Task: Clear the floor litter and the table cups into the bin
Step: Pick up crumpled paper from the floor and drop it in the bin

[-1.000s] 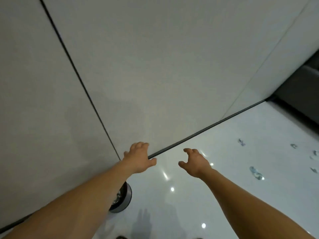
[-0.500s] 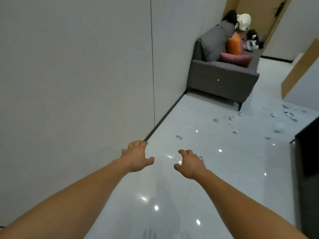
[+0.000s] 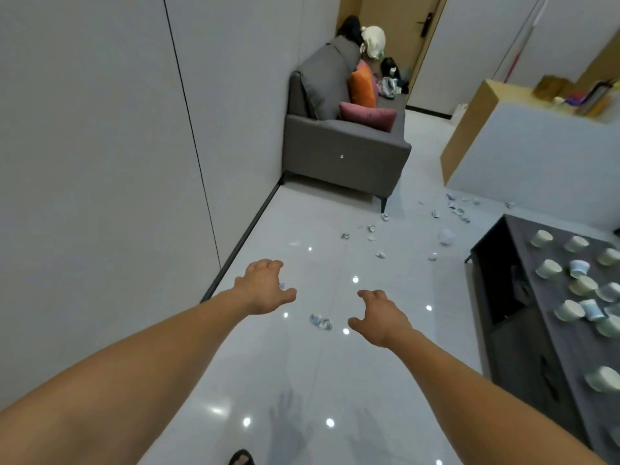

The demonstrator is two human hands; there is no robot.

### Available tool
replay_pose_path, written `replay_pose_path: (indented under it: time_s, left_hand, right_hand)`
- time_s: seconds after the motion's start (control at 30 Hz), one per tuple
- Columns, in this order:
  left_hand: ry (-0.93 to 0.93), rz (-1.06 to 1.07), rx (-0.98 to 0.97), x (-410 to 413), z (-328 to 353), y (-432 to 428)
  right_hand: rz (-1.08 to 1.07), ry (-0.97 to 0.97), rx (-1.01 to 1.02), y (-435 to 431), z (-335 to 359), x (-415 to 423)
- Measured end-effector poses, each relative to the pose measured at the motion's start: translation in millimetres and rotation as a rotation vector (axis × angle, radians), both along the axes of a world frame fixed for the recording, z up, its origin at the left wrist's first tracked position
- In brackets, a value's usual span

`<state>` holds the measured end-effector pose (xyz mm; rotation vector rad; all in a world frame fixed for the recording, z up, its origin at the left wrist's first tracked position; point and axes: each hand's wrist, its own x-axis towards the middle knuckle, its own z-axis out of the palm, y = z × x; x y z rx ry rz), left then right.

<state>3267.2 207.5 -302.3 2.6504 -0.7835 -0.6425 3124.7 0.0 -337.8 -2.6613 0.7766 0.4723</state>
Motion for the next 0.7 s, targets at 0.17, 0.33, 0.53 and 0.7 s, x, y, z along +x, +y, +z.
replay_pose_path:
  time_s: [0.17,0.33,0.53,0.7]
  left_hand:
    - [-0.005,-0.054,0.009,53,5,-47]
    - [0.033,-0.050,0.020,99,-11,-101]
    - [0.071,0.046,0.127,164,-50,-182]
    - [0.185,0.136,0.187,199,-83,-253]
  right_hand:
    - [-0.048,0.013,0.009,-36,-2,42]
    - [-0.027,0.029,0.048,-89,-23,95]
    - [0.068,0.052,0.121,-181,-73,181]
    - [0.099,0.105,0.199,-258,-111,232]
